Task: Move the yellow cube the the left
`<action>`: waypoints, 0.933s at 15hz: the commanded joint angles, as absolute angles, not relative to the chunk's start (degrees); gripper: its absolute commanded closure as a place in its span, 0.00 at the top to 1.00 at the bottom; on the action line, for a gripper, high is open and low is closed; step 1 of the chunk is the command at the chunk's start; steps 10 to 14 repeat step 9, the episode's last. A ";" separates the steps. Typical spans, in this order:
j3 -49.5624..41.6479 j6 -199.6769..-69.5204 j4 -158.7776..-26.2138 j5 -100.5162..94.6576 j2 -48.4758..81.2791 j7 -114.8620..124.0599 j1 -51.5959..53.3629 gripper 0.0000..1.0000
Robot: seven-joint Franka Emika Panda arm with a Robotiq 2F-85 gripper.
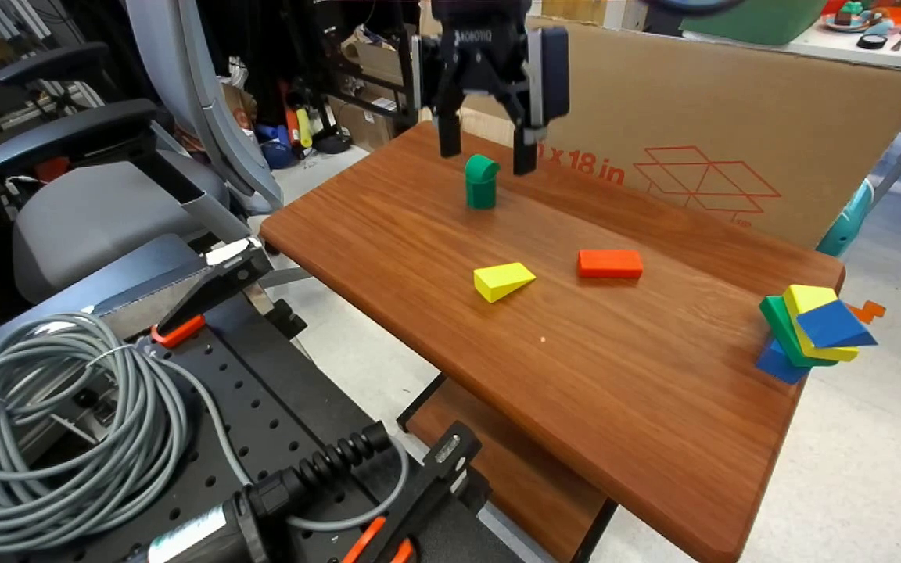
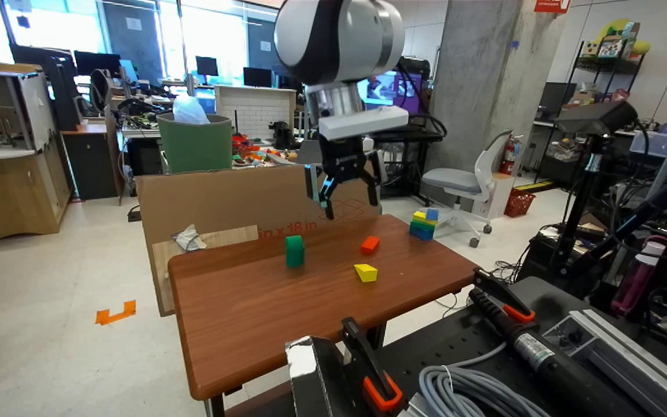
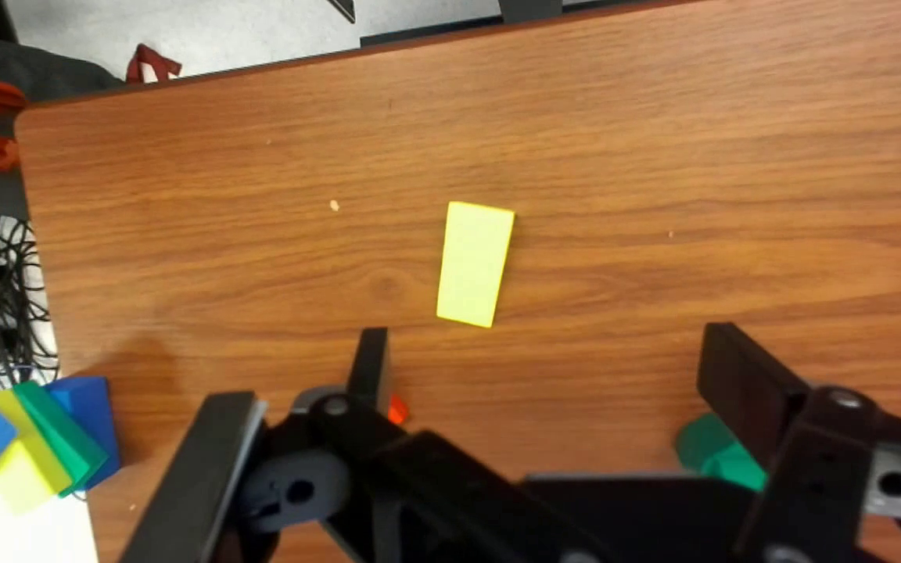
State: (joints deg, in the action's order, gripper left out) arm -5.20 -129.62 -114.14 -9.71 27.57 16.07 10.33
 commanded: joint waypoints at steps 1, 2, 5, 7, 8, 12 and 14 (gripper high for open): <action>-3.05 -131.97 -124.40 -8.87 13.03 14.12 8.47 1.00; -2.41 -130.93 -126.05 -8.14 9.62 13.36 8.09 1.00; -1.57 -129.19 -123.33 -9.56 10.98 14.12 7.57 1.00; -1.09 -129.07 -126.01 -9.40 7.23 13.59 7.30 1.00; -1.02 -129.08 -126.67 -9.38 6.65 13.53 7.26 1.00; -1.00 -129.08 -127.01 -9.37 6.57 13.50 7.24 1.00; -1.00 -129.08 -127.01 -9.37 6.57 13.50 7.24 1.00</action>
